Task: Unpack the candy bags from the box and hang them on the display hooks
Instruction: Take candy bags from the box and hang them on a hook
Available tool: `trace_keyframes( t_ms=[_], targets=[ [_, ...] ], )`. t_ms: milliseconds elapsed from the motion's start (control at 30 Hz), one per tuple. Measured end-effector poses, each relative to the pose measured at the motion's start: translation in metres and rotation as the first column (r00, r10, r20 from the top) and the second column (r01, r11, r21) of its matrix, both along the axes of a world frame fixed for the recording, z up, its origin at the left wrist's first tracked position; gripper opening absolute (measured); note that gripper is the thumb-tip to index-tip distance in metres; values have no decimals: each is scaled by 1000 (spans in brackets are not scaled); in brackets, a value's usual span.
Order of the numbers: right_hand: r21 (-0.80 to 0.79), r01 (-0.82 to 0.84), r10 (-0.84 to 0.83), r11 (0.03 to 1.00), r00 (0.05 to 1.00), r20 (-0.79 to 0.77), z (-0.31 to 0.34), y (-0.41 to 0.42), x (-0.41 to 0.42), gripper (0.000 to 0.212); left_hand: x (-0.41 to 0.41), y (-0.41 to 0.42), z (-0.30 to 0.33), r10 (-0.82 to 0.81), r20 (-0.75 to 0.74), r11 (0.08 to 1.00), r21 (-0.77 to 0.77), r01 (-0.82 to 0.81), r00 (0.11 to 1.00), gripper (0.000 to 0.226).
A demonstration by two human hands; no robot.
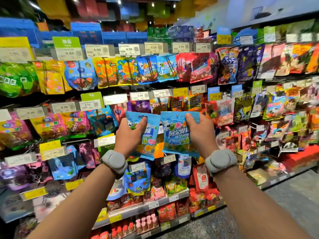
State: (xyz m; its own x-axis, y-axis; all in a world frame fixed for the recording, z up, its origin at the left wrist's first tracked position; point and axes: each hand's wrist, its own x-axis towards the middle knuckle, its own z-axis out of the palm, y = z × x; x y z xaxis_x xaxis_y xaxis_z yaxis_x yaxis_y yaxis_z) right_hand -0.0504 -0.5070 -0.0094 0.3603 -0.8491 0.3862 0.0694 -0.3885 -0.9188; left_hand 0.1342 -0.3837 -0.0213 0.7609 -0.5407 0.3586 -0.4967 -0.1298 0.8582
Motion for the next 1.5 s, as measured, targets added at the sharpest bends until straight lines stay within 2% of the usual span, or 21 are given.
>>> trace_keyframes(
  t_ms=[133, 233, 400, 500, 700, 800, 900, 1000, 1067, 1167, 1300, 1367, 1433, 1500],
  targets=[
    [4, 21, -21, 1000, 1000, -9, 11, -25, 14, 77, 14, -21, 21, -50, 64, 998, 29, 49, 997, 55],
    [-23, -2, 4, 1000, 998, 64, 26, -48, 27, 55, 30, -40, 38, -42, 102, 999, -1, 43, 994, 54],
    [-91, 32, -27, 995, 998, 55, 54, -79, 41, 53, 58, -74, 60, -131, 110, 989, -57, 138, 985, 41],
    [-85, 40, -32, 996, 995, 93, 66, -96, 52, 28, 73, -89, 73, -138, 157, 985, -83, 153, 978, 31],
    [-62, 8, 0, 998, 992, 122, 75, -143, 79, 48, 108, -116, 92, -135, 281, 976, -126, 175, 950, 20],
    [-74, 28, -17, 997, 989, 149, 77, -161, 90, 36, 127, -131, 98, -172, 302, 970, -116, 215, 938, 18],
    [-73, 43, -30, 996, 986, 166, 81, -168, 94, 37, 136, -140, 107, -222, 372, 958, -88, 272, 901, 36],
    [-44, 31, -22, 999, 980, 199, 85, -174, 99, 38, 133, -142, 118, -233, 515, 957, -31, 289, 825, 60],
    [-49, 18, -8, 999, 981, 194, 87, -181, 103, 40, 129, -146, 127, -234, 571, 956, -14, 294, 787, 65],
    [-32, -7, 14, 999, 977, 211, 89, -189, 107, 50, 123, -153, 135, -232, 581, 960, 11, 278, 780, 57],
    [-28, 9, -2, 1000, 975, 222, 90, -200, 108, 42, 118, -164, 142, -226, 571, 969, 53, 240, 789, 47],
    [-18, 24, -20, 1000, 976, 216, 89, -208, 107, 48, 112, -171, 146, -221, 596, 972, 70, 225, 772, 45],
    [-15, 37, -33, 999, 976, 213, 91, -215, 108, 41, 106, -177, 152, -211, 621, 975, 79, 207, 755, 41],
    [2, 45, -44, 999, 979, 199, 95, -220, 111, 44, 105, -182, 157, -193, 653, 980, 95, 174, 732, 41]
  ],
)
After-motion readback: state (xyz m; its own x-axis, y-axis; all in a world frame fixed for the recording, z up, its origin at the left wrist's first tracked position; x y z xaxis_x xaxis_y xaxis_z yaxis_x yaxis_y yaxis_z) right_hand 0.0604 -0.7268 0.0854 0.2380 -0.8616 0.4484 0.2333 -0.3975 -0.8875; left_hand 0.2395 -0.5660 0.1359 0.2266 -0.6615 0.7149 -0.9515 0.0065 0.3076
